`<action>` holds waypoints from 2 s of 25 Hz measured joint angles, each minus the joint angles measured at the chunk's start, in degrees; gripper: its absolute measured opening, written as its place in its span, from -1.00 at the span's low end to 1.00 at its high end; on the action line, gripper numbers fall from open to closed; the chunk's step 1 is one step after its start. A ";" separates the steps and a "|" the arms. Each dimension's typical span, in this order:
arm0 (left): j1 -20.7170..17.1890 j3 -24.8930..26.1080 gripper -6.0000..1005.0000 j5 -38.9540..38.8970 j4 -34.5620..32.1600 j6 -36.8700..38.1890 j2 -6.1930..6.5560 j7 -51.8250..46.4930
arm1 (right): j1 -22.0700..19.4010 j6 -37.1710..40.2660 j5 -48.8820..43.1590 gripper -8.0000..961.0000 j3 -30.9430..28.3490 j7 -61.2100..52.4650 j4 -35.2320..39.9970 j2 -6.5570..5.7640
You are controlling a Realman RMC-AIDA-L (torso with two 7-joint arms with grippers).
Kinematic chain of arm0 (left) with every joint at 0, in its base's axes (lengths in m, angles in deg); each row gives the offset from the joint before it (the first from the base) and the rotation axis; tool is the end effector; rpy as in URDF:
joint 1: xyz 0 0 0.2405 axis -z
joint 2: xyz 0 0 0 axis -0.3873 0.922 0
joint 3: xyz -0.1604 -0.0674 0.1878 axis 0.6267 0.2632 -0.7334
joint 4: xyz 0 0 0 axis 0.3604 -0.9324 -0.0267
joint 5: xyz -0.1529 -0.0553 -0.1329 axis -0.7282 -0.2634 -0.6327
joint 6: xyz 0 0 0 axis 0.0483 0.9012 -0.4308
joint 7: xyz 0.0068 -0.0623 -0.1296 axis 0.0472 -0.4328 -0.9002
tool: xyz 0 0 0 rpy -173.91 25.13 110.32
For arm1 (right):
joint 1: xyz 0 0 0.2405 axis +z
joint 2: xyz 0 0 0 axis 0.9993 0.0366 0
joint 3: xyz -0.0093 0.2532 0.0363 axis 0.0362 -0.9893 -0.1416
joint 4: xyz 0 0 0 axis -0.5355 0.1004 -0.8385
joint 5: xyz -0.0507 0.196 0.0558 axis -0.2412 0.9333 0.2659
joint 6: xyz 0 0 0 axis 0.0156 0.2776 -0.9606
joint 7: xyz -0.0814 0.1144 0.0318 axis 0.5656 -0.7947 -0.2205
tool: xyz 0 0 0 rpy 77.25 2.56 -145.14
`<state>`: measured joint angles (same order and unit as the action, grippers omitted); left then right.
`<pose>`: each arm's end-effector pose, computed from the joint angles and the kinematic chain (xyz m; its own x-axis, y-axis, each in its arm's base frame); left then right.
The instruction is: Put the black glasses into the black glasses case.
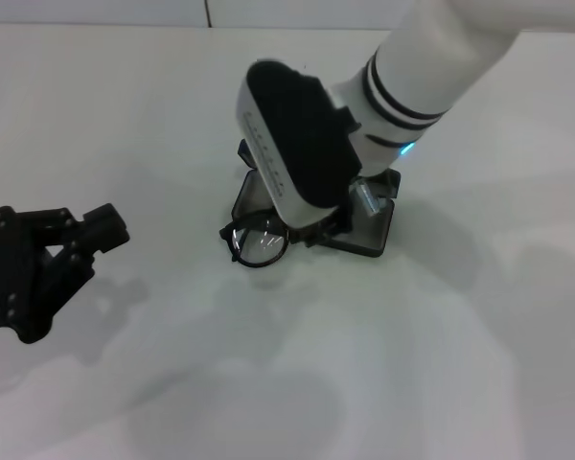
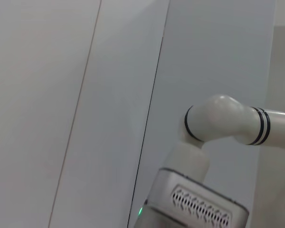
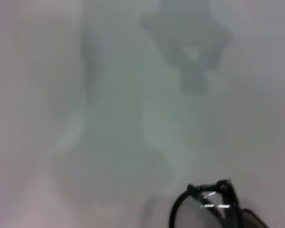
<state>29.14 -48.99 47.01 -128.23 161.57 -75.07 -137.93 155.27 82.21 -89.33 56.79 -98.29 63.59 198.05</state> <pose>-0.2901 0.2088 0.0568 0.5366 0.1028 0.8375 0.4163 -0.8956 -0.1567 0.0431 0.3799 -0.1239 0.7561 0.5139 0.4053 0.5427 -0.8384 0.0506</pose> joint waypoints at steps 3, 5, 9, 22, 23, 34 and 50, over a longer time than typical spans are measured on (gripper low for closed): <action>-0.04 0.04 -0.83 -0.01 -0.10 0.04 0.60 -0.26 | -2.94 2.95 -2.49 -0.07 -3.70 -2.71 5.58 -0.01; 0.00 0.05 -0.83 0.00 -0.10 0.10 1.06 -0.65 | -5.84 5.07 -4.33 -0.07 -5.86 -4.86 10.24 -0.01; 0.28 0.26 -0.83 0.00 -0.09 0.24 1.86 -1.19 | -13.50 9.80 -6.73 -0.07 -10.37 -9.36 22.46 -0.01; 3.08 2.98 -0.83 3.44 -11.70 -3.65 1.02 -13.70 | -55.91 21.16 0.74 -0.07 -27.93 -14.28 59.51 -0.20; 2.78 3.02 -0.83 4.33 -13.17 -4.69 0.76 -14.55 | -57.05 21.82 2.48 -0.07 -29.58 -14.16 58.64 -0.23; 19.16 -4.03 -0.70 24.46 -17.88 -20.35 -1.76 -25.37 | -62.84 42.27 23.16 -0.08 -65.89 0.56 38.29 -0.65; 24.10 -28.37 -0.43 47.53 -32.86 -35.01 -1.72 -56.52 | -61.50 60.83 27.05 -0.08 -101.27 16.60 12.39 -0.79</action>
<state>53.24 -77.36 94.54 -161.09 126.56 -76.78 -194.45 93.76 143.04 -62.28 -44.48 -81.70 75.98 197.26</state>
